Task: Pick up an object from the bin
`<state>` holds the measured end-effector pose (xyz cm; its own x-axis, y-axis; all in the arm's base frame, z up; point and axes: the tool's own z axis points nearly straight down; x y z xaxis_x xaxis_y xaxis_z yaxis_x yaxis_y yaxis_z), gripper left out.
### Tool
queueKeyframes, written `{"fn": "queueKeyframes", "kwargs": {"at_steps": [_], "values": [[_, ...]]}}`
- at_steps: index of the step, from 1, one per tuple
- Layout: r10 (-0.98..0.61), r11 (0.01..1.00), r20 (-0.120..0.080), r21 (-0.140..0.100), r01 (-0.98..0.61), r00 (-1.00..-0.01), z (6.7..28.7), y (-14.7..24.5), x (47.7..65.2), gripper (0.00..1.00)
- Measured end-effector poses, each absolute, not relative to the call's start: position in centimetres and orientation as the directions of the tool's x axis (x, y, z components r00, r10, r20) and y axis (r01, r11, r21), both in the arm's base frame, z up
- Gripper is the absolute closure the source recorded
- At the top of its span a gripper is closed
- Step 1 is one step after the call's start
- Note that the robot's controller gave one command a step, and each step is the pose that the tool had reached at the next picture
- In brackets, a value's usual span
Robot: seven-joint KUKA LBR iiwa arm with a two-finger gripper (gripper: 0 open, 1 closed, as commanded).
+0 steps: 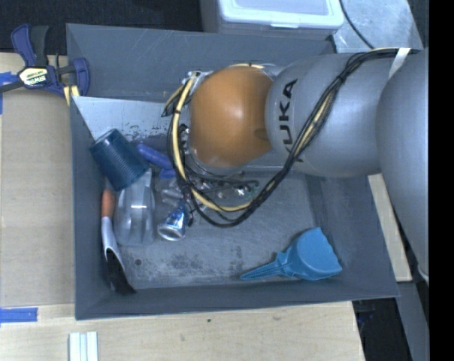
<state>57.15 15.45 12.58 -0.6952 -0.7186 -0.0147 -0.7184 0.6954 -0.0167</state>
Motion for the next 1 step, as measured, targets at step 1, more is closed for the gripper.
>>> {"fn": "queueKeyframes", "kwargs": {"at_steps": [1], "values": [[-0.717, 0.697, -0.016, -0.017, -0.717, -0.697, 17.08, 15.47, 57.19, 1.0]]}}
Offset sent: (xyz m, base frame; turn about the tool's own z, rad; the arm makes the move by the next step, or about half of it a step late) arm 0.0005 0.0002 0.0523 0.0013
